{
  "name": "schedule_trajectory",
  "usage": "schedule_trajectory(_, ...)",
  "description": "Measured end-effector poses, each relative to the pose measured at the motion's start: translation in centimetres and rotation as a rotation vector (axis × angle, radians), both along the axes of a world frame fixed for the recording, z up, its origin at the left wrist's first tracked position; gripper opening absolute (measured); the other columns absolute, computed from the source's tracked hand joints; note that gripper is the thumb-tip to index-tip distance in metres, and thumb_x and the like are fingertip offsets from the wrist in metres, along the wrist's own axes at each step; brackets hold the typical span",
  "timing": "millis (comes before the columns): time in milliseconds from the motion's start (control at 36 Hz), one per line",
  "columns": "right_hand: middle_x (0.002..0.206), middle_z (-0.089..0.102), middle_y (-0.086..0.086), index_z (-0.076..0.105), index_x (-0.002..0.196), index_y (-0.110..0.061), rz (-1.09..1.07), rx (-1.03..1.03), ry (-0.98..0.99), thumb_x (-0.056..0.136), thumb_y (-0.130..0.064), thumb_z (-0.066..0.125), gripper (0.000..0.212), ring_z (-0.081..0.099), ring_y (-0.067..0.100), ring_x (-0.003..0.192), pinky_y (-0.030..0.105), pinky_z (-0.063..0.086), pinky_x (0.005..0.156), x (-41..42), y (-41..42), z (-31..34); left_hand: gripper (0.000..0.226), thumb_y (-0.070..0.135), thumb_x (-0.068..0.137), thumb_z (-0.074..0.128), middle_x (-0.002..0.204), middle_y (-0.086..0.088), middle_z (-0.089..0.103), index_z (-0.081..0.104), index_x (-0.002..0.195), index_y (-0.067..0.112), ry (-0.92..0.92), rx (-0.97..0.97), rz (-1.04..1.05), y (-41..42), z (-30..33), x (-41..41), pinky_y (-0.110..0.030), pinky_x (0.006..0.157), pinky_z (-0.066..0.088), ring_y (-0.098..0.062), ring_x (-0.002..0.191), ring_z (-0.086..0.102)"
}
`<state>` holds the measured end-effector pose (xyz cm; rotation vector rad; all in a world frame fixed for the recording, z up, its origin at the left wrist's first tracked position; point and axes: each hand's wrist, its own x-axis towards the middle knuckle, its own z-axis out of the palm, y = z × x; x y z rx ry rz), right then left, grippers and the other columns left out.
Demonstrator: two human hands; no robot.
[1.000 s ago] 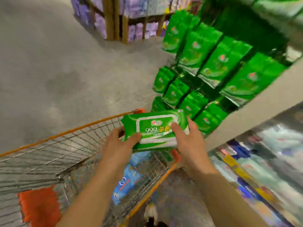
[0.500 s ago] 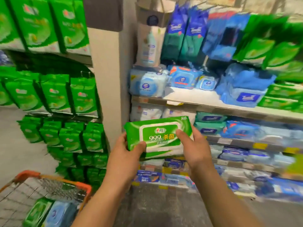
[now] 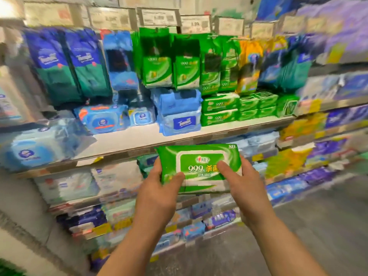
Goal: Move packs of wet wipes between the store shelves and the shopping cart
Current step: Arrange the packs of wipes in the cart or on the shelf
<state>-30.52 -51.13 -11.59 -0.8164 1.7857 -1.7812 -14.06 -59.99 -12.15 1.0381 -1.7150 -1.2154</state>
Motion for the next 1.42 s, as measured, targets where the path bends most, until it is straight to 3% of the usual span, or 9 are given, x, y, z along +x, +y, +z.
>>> schedule_trajectory(250,0.108,0.076,-0.010,0.065,0.121,-0.035,-0.140,0.021,-0.007,0.084,-0.038,0.076,0.039,0.073,0.018,0.101,0.053,0.056,0.095,-8.7,-2.6,-1.3,0.040,0.029,0.093,0.070,0.091,0.036,0.069,0.054,0.114,0.058,-0.060,-0.120,-0.109,-3.8,0.0,-9.1,0.000,0.066,0.039,0.014,0.090,0.062)
schedule_trajectory(528,0.102,0.076,-0.015,0.062,0.120,-0.034,-0.104,0.098,0.098,0.083,-0.025,0.082,0.043,0.073,0.003,0.090,0.025,0.056,0.074,-17.3,-9.4,-0.3,0.039,0.017,0.090,0.074,0.094,0.028,0.065,0.061,0.125,0.032,0.041,-0.206,-0.151,-11.9,0.0,-18.3,0.000,0.066,0.039,0.021,0.085,0.057)
schedule_trajectory(750,0.114,0.068,-0.017,0.039,0.134,-0.035,0.012,0.268,0.275,0.073,-0.016,0.090,0.081,0.067,-0.006,0.098,0.017,0.055,0.077,-23.7,-11.9,0.0,0.074,0.015,0.071,0.090,0.097,0.043,0.054,0.042,0.106,0.060,0.060,-0.243,-0.183,-16.0,-0.1,-23.6,0.004,0.070,0.038,0.028,0.093,0.050)
schedule_trajectory(917,0.116,0.059,-0.025,0.026,0.142,-0.031,0.007,0.256,0.322,0.071,-0.015,0.092,0.098,0.059,-0.023,0.092,0.001,0.045,0.069,-26.9,-14.0,-0.9,0.078,0.017,0.077,0.086,0.118,0.034,0.056,0.041,0.131,0.051,0.100,-0.192,-0.135,-16.8,-1.9,-26.1,-0.001,0.079,0.043,0.020,0.106,0.054)
schedule_trajectory(1000,0.112,0.060,-0.025,0.028,0.137,-0.027,0.030,0.211,0.350,0.067,-0.014,0.093,0.096,0.059,-0.023,0.092,0.007,0.048,0.076,-28.5,-15.6,-1.8,0.076,0.013,0.080,0.083,0.129,0.021,0.058,0.044,0.142,0.034,0.092,-0.198,-0.077,-17.4,-3.0,-27.3,0.000,0.087,0.043,0.012,0.115,0.055)
schedule_trajectory(1111,0.127,0.062,-0.006,0.030,0.145,-0.018,0.144,0.162,0.465,0.062,-0.012,0.096,0.107,0.064,0.013,0.118,0.044,0.057,0.094,-30.7,-18.0,-2.5,0.077,0.014,0.080,0.084,0.135,0.010,0.052,0.043,0.145,0.026,0.084,-0.279,0.051,-17.9,-3.9,-28.5,-0.018,0.101,0.046,-0.006,0.125,0.054)
schedule_trajectory(1194,0.119,0.062,-0.006,0.034,0.127,-0.029,0.144,0.083,0.571,0.062,0.009,0.089,0.093,0.064,-0.002,0.114,0.023,0.058,0.086,-32.0,-19.2,-2.8,0.072,0.010,0.085,0.080,0.134,0.015,0.055,0.041,0.141,0.035,0.119,-0.271,0.083,-17.6,-4.3,-29.4,-0.016,0.102,0.047,0.000,0.124,0.055)
schedule_trajectory(1306,0.140,0.051,0.005,0.019,0.150,-0.016,0.228,0.019,0.452,0.050,-0.043,0.098,0.130,0.056,0.005,0.126,0.032,0.054,0.099,-34.0,-20.1,-3.7,0.067,0.008,0.091,0.074,0.134,0.020,0.059,0.040,0.147,0.025,0.153,-0.196,0.096,-17.2,-5.2,-30.6,-0.018,0.099,0.050,0.004,0.121,0.059)
schedule_trajectory(1417,0.151,0.039,-0.001,0.004,0.151,-0.038,0.225,0.090,0.454,0.062,-0.035,0.096,0.128,0.047,0.010,0.131,0.030,0.045,0.106,-35.1,-20.5,-4.9,0.064,0.009,0.092,0.074,0.124,0.040,0.059,0.042,0.146,0.024,0.130,-0.175,0.166,-16.8,-6.4,-31.3,-0.010,0.091,0.049,0.008,0.119,0.059)
